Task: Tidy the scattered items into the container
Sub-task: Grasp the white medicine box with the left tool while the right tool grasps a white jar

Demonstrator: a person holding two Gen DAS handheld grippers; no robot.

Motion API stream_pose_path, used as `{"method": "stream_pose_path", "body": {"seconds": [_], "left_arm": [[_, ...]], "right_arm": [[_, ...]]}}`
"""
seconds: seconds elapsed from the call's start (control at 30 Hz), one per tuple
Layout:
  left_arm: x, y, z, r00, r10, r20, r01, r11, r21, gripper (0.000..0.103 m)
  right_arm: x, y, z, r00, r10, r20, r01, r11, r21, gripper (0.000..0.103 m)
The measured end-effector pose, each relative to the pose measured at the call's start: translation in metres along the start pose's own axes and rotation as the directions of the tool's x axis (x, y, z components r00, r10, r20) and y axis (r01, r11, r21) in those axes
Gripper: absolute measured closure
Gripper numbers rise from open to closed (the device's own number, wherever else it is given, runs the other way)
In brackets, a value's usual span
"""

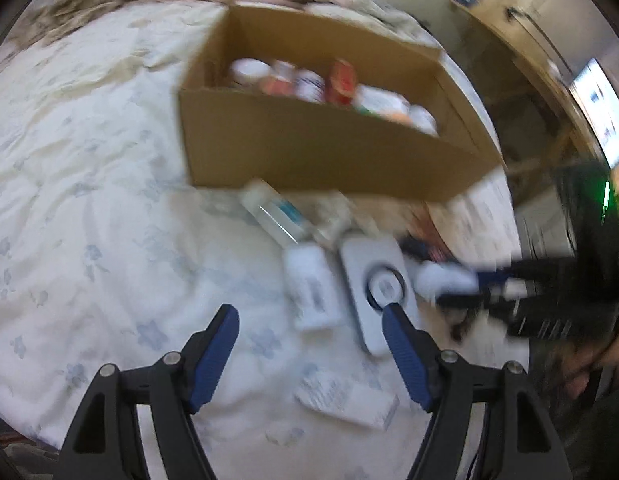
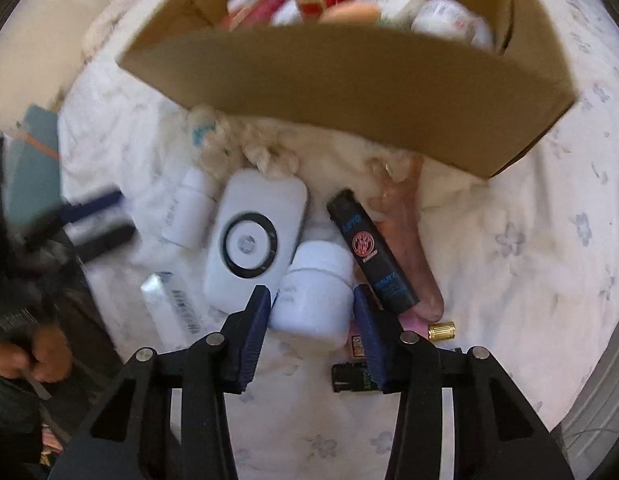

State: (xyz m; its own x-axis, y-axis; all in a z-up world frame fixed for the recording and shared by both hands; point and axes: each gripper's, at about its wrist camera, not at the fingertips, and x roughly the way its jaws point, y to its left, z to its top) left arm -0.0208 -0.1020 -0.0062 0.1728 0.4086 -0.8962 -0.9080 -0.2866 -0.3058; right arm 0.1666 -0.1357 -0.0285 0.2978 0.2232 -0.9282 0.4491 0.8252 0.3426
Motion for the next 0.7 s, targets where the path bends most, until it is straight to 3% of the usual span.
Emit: {"method": "stream_pose_path", "body": {"seconds": [0.1, 0.23, 0.37, 0.5, 0.7], "left_arm": [[0.005, -0.025, -0.014, 0.998, -0.031, -0.059, 0.038, 0.991, 0.127, 0.023], [0.015, -0.051, -0.029, 0.995, 0.033, -0.093, -0.007, 0.962, 0.275, 0.023], [0.019, -0.051, -0.030, 0.993, 0.052, -0.102, -0.020, 0.955, 0.297, 0.023], [0.031, -0.052, -0.036, 0.983, 0.050, -0.174, 0.008, 0.948, 0.318, 0.023], [0.048, -0.057, -0.046, 0.968, 0.163, -0.190, -0.079, 0.919, 0.387, 0.026]], "right_arm": [[-0.017, 0.002, 0.000, 0.998, 0.040, 0.055, -0.040, 0.999, 0.000, 0.057], [-0.027, 0.001, 0.004, 0.993, 0.068, 0.096, -0.070, 0.997, 0.016, 0.057], [-0.033, 0.010, 0.005, 0.990, 0.084, 0.117, -0.086, 0.996, 0.006, 0.057], [-0.036, 0.018, 0.007, 0.987, 0.094, 0.127, -0.093, 0.996, -0.015, 0.058], [-0.037, 0.021, 0.009, 0.985, 0.097, 0.140, -0.094, 0.995, -0.026, 0.058]]}}
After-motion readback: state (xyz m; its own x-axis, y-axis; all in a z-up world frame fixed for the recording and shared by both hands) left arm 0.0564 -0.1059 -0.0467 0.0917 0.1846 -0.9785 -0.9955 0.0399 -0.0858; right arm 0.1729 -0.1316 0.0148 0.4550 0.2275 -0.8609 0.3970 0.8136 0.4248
